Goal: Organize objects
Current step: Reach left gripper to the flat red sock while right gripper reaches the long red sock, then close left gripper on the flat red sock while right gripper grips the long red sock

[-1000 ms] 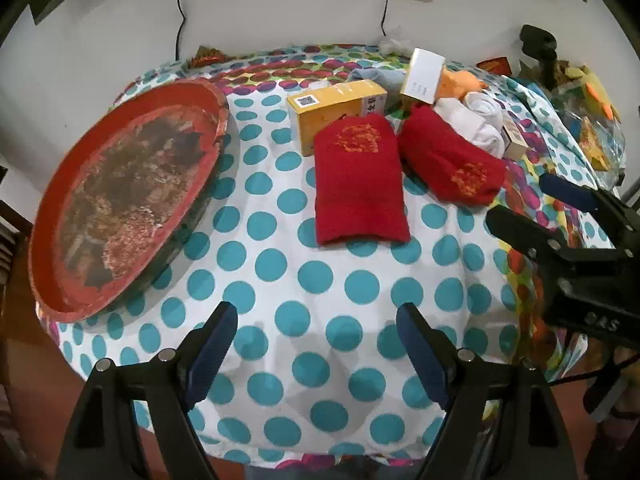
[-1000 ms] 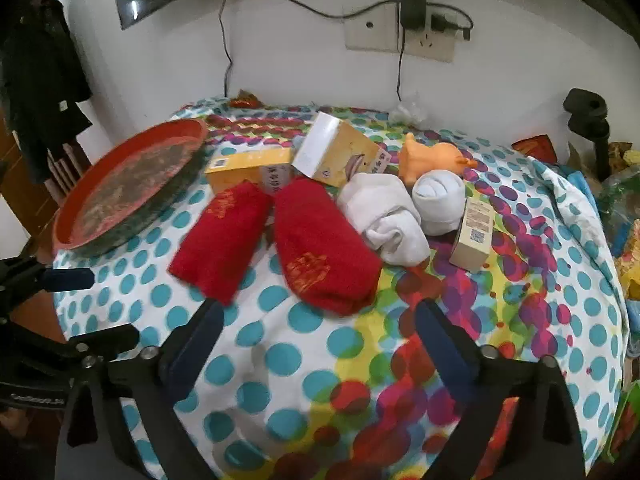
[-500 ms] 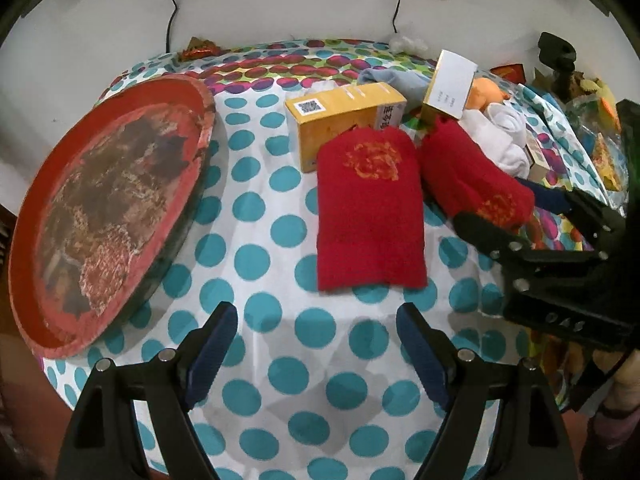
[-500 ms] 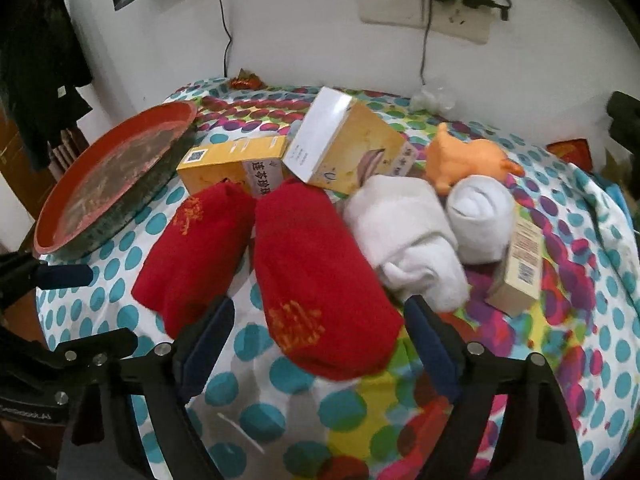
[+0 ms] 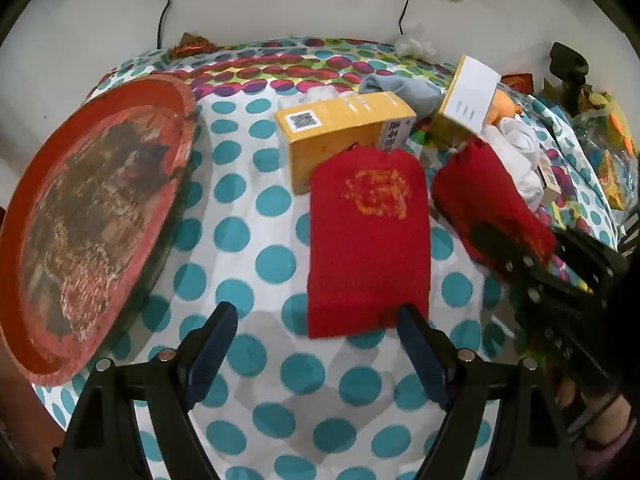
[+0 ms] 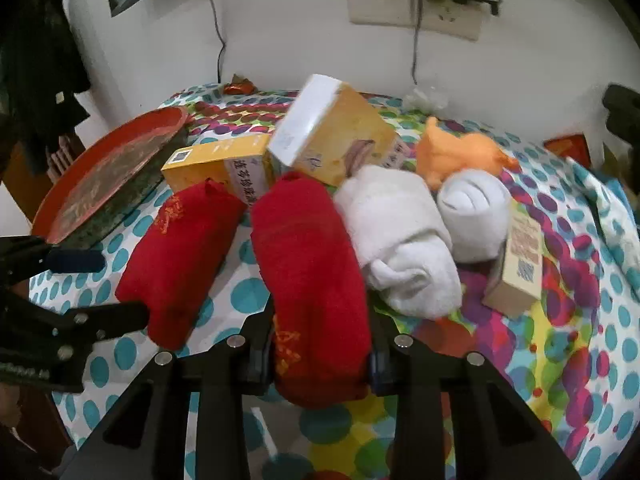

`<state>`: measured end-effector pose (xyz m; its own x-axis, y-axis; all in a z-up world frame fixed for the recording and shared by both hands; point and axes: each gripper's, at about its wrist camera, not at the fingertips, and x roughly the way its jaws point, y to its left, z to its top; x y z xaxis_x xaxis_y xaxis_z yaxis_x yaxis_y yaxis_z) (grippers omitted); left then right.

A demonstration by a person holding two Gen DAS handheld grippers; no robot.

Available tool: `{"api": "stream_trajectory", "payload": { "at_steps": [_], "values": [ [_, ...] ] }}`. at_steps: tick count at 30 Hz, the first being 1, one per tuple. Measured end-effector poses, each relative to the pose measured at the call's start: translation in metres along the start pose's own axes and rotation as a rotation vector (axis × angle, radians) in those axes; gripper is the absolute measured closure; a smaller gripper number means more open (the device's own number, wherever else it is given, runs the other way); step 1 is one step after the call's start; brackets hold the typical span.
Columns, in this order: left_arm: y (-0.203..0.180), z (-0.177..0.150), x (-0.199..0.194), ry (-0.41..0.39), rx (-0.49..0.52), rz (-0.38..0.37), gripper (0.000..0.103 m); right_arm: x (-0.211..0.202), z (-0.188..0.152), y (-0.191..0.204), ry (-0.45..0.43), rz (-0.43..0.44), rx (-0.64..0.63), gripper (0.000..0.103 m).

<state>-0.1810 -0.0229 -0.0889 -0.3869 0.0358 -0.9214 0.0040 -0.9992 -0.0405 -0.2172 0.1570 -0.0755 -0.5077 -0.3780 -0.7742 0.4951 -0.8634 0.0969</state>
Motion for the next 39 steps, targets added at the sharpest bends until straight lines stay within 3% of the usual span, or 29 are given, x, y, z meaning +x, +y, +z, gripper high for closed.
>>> {"api": "stream_trajectory", "payload": {
  "at_steps": [15, 19, 23, 28, 34, 36, 39],
  "values": [
    [-0.017, 0.022, 0.019, -0.028, 0.01, -0.078, 0.019, 0.001, -0.002, -0.004, -0.002, -0.001, 0.018, 0.071],
    [-0.02, 0.025, 0.024, -0.045, 0.012, -0.071, 0.019, 0.0, -0.003, -0.005, -0.003, -0.005, 0.028, 0.071],
    [-0.028, 0.023, 0.027, -0.066, 0.061, -0.005, 0.019, 0.001, -0.003, -0.003, -0.003, -0.012, 0.022, 0.071],
    [-0.031, 0.023, 0.026, -0.085, 0.093, 0.025, 0.019, 0.0, -0.003, -0.002, -0.003, -0.012, 0.022, 0.071],
    [-0.034, 0.022, 0.023, -0.079, 0.099, 0.031, 0.029, 0.001, -0.003, -0.003, -0.001, -0.023, 0.01, 0.07],
    [-0.036, 0.019, 0.02, -0.083, 0.12, 0.016, 0.054, 0.002, -0.003, -0.002, 0.0, -0.033, 0.001, 0.07],
    [-0.042, 0.017, 0.015, -0.085, 0.151, 0.026, 0.062, 0.002, -0.003, 0.001, 0.002, -0.043, -0.006, 0.07]
  ]
}}
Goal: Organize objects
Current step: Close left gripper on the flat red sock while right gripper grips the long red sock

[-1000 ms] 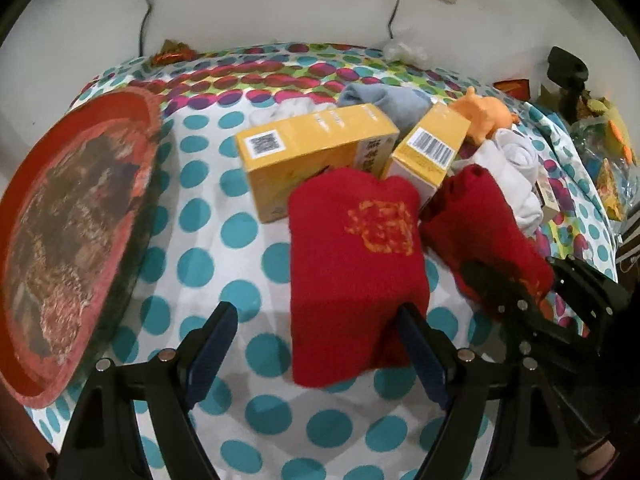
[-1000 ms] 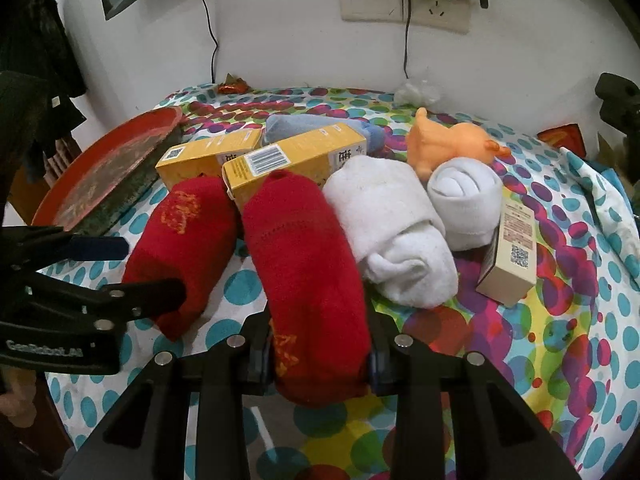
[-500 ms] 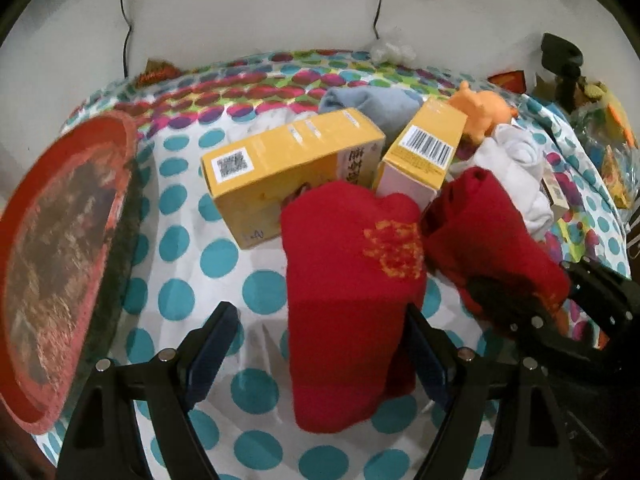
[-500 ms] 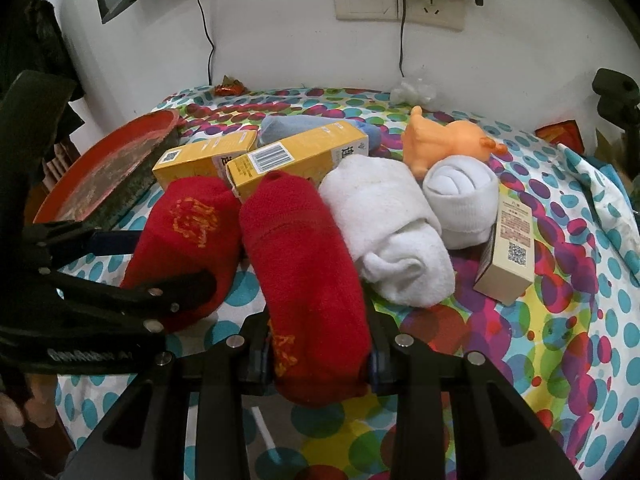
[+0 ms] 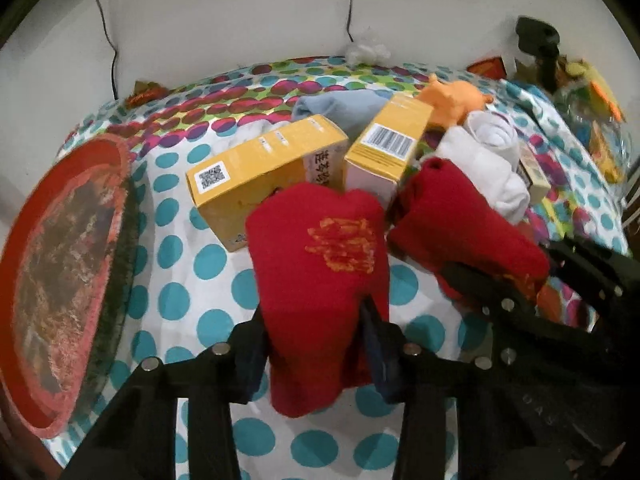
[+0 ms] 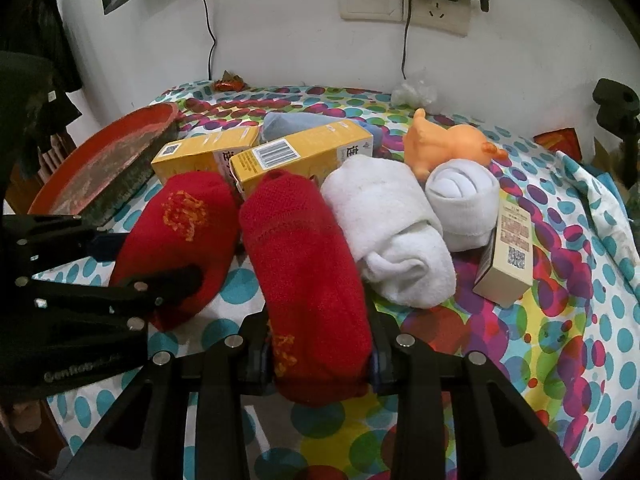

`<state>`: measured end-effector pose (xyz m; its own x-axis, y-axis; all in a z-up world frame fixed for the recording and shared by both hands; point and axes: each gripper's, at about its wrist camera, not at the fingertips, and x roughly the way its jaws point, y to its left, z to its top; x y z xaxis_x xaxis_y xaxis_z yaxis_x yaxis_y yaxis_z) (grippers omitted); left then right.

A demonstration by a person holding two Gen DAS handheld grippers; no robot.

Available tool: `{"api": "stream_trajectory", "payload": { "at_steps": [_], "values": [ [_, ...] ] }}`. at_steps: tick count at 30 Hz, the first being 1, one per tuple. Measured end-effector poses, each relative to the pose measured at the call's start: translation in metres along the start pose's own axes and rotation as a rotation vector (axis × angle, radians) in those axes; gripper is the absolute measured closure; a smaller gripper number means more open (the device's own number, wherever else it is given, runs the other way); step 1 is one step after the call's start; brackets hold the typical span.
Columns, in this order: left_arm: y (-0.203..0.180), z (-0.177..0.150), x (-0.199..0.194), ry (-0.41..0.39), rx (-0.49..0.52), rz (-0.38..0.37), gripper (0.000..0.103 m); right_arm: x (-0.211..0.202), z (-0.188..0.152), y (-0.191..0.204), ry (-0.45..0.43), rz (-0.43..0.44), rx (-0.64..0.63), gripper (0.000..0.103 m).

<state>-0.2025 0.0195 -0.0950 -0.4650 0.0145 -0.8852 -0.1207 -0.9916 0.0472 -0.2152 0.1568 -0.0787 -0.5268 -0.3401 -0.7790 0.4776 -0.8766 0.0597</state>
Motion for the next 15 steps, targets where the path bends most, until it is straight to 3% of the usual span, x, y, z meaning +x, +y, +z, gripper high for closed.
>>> {"api": "stream_trajectory", "payload": {
  "at_steps": [5, 15],
  "values": [
    [-0.002, -0.005, -0.008, -0.017, 0.025, 0.029, 0.069, 0.0, 0.0, 0.0, 0.0, -0.001, -0.001, 0.07],
    [0.013, -0.015, -0.023, -0.021, 0.001, 0.04, 0.071, 0.001, 0.002, 0.002, 0.003, -0.019, -0.01, 0.07]
  ]
}}
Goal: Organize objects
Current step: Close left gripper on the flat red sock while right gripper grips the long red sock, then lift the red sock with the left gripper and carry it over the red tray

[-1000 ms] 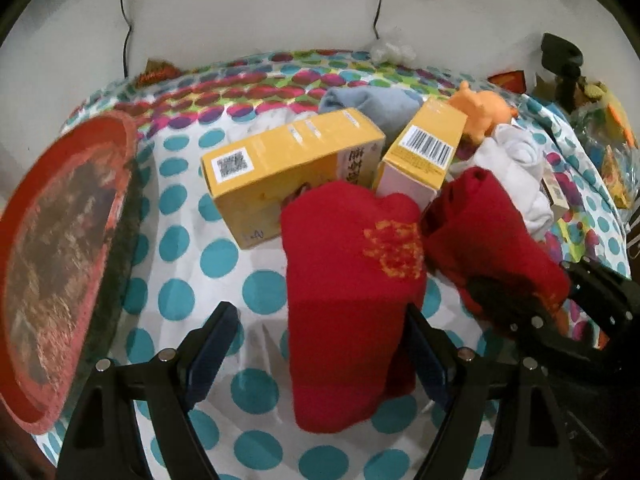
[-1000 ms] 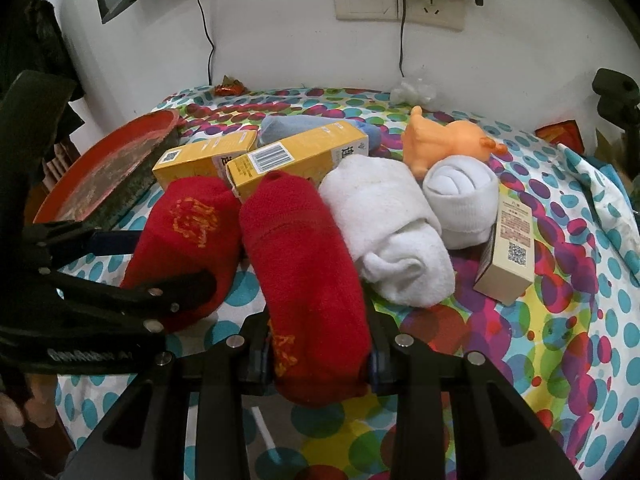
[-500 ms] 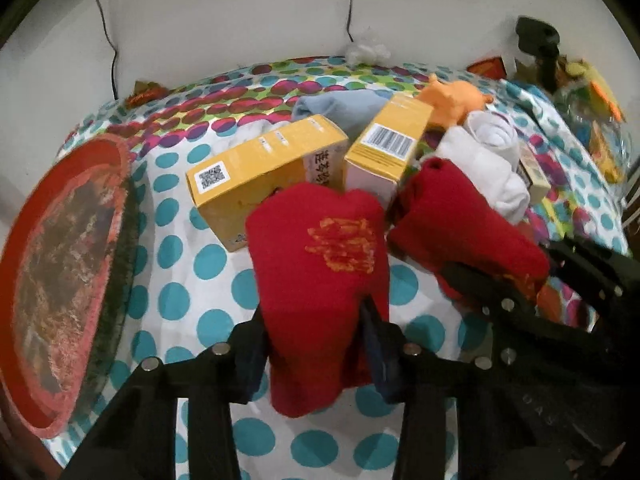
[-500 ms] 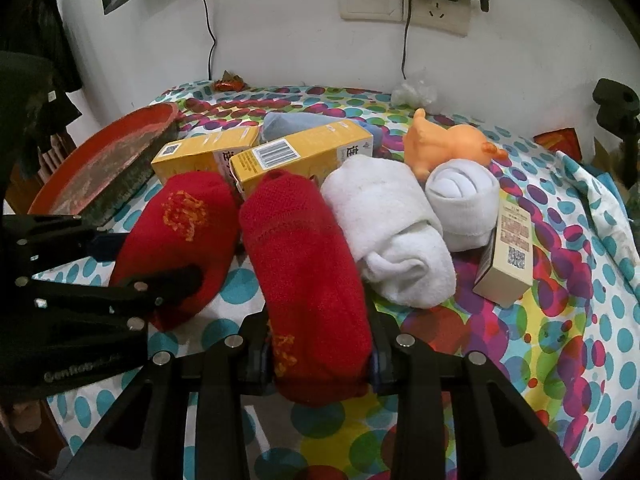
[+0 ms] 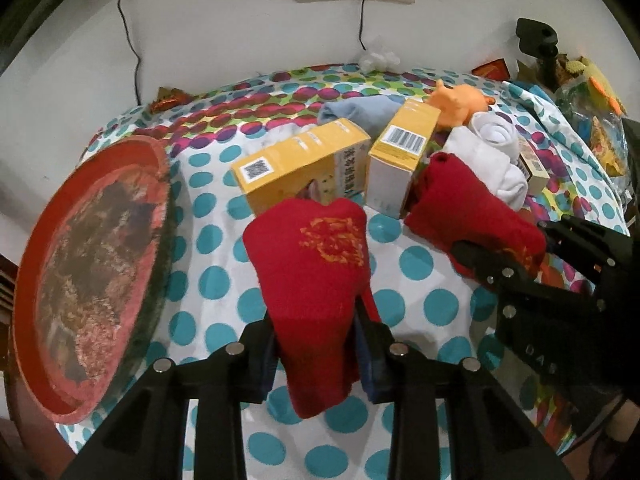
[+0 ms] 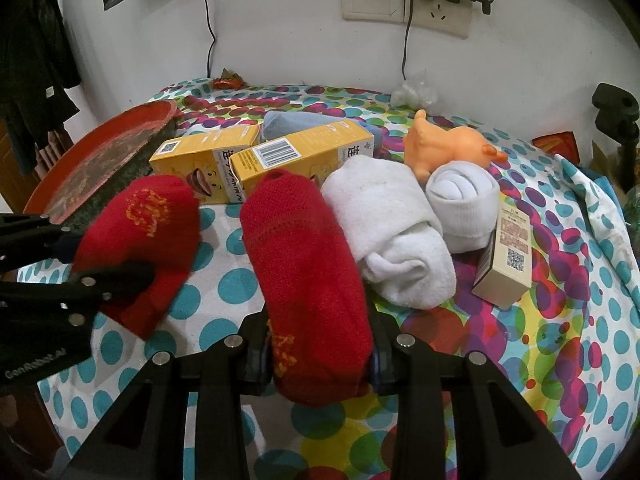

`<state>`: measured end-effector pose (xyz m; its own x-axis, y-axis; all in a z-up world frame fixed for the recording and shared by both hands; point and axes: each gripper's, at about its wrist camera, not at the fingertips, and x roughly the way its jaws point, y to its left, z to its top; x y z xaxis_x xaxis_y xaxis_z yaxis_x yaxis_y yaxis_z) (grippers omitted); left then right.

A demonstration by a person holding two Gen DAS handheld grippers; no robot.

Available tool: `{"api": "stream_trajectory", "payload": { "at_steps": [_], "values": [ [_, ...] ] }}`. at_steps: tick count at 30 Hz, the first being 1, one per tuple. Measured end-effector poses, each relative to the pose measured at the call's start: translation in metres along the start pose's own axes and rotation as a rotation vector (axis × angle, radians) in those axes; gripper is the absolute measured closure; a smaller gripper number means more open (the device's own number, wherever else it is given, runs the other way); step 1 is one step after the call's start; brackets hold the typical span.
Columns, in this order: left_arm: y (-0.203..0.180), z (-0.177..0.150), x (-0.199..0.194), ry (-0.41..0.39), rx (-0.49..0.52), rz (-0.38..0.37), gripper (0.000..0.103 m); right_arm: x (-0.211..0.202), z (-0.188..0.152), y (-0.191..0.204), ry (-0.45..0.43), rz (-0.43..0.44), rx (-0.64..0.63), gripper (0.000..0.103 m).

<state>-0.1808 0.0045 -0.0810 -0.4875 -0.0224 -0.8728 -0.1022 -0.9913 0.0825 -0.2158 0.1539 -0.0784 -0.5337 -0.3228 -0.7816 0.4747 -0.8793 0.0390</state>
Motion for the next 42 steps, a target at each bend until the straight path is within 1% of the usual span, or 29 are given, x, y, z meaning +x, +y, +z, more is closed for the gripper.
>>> {"api": "stream_trajectory", "payload": {
  "at_steps": [3, 7, 16, 21, 26, 31, 36, 38, 39, 41, 42],
  "values": [
    [0.005, -0.003, -0.006, -0.004, -0.009, -0.001, 0.071, 0.0, 0.0, 0.001, 0.001, -0.004, -0.002, 0.07],
    [0.014, -0.005, -0.015, -0.017, -0.014, 0.033, 0.071, 0.0, 0.0, 0.001, 0.001, -0.007, -0.005, 0.07],
    [0.041, -0.014, -0.024, -0.015, -0.046, 0.069, 0.071, 0.001, 0.0, 0.002, 0.001, -0.016, -0.012, 0.07],
    [0.059, -0.016, -0.035, -0.032, -0.073, 0.095, 0.071, 0.001, 0.001, 0.002, 0.002, -0.018, -0.013, 0.069],
    [0.077, -0.021, -0.047, -0.042, -0.093, 0.088, 0.071, 0.001, 0.001, 0.002, 0.002, -0.023, -0.017, 0.069],
    [0.097, -0.024, -0.056, -0.061, -0.117, 0.131, 0.071, 0.001, 0.001, 0.003, 0.001, -0.033, -0.023, 0.068],
    [0.122, -0.025, -0.062, -0.068, -0.164, 0.117, 0.071, 0.001, 0.001, 0.002, 0.002, -0.038, -0.02, 0.066],
    [0.128, -0.025, -0.061, -0.063, -0.176, 0.098, 0.071, 0.001, 0.001, 0.003, 0.002, -0.046, -0.024, 0.065],
    [0.129, -0.027, -0.059, -0.049, -0.179, 0.061, 0.071, 0.001, 0.001, 0.003, 0.002, -0.048, -0.024, 0.065],
    [0.127, -0.031, -0.059, -0.053, -0.195, -0.023, 0.071, 0.001, 0.001, 0.003, 0.002, -0.05, -0.023, 0.064],
    [0.124, -0.032, -0.056, -0.054, -0.196, -0.045, 0.071, 0.001, 0.001, 0.003, 0.002, -0.051, -0.023, 0.064]
  ]
}}
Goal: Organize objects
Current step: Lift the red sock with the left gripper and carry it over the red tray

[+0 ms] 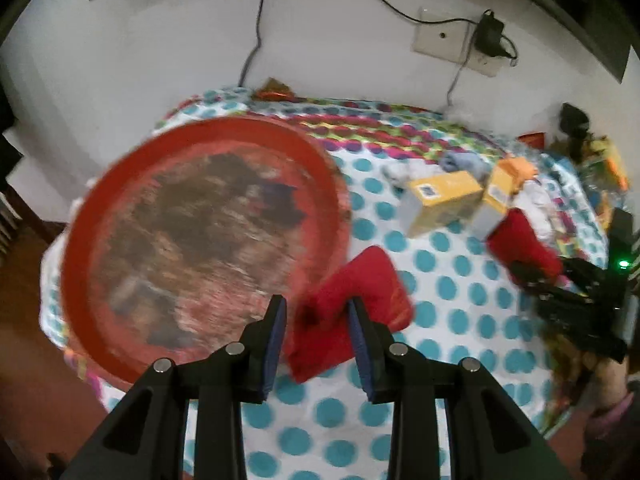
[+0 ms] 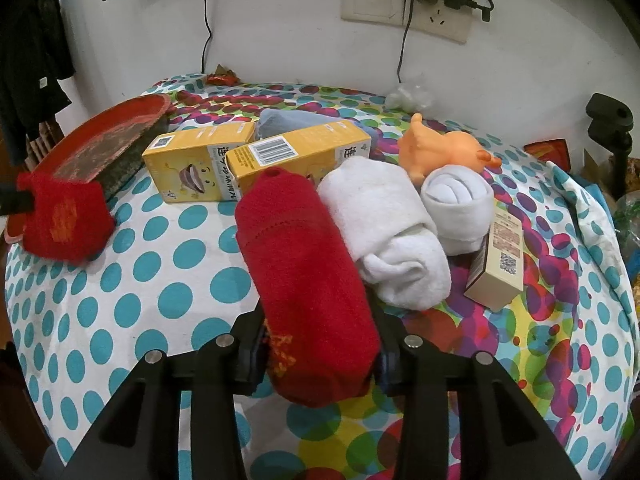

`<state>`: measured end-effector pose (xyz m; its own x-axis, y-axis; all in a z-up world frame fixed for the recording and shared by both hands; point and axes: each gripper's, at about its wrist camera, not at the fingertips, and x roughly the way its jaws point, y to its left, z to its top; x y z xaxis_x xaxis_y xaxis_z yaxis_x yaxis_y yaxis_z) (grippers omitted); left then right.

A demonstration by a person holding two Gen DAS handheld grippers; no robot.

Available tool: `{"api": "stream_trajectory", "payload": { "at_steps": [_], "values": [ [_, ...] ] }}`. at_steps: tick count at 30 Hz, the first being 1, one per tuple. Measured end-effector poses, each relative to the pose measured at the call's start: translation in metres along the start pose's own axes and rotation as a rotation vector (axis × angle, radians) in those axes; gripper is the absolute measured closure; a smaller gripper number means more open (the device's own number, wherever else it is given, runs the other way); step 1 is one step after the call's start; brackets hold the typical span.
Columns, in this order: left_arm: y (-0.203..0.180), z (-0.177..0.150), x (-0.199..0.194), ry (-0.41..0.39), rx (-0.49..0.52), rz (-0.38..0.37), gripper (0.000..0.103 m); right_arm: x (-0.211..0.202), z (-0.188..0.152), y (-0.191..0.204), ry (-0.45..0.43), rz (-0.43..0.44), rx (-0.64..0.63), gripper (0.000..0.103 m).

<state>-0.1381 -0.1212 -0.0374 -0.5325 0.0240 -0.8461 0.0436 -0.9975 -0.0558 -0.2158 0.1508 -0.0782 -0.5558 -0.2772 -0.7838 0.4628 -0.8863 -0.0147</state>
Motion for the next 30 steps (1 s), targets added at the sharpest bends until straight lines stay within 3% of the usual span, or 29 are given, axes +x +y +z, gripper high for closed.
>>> {"api": "stream_trajectory", "payload": {
  "at_steps": [7, 11, 15, 17, 19, 20, 23, 30],
  "values": [
    [-0.029, -0.005, 0.028, 0.06, 0.093, 0.0, 0.064, 0.0, 0.0, 0.0, 0.0, 0.002, 0.001, 0.062],
    [-0.035, -0.014, 0.041, 0.098, 0.136, 0.005, 0.049, 0.0, 0.0, -0.002, 0.001, 0.011, 0.011, 0.061],
    [-0.034, -0.026, 0.058, 0.153, 0.15, -0.003, 0.049, 0.0, 0.0, -0.003, 0.001, 0.014, 0.013, 0.061],
    [-0.034, -0.028, 0.057, 0.126, 0.156, 0.009, 0.049, 0.0, 0.0, -0.004, 0.001, 0.018, 0.016, 0.061],
    [-0.035, -0.027, 0.057, 0.127, 0.155, 0.006, 0.056, 0.0, 0.0, -0.005, 0.001, 0.022, 0.02, 0.061],
    [-0.035, -0.025, 0.057, 0.127, 0.149, 0.002, 0.067, 0.0, 0.0, -0.006, 0.001, 0.024, 0.021, 0.06],
    [-0.031, -0.02, 0.056, 0.133, 0.11, -0.028, 0.078, -0.001, 0.0, -0.006, 0.001, 0.027, 0.023, 0.06],
    [-0.036, -0.015, 0.038, 0.116, 0.102, -0.063, 0.079, -0.001, 0.0, -0.005, 0.001, 0.029, 0.024, 0.06]
  ]
}}
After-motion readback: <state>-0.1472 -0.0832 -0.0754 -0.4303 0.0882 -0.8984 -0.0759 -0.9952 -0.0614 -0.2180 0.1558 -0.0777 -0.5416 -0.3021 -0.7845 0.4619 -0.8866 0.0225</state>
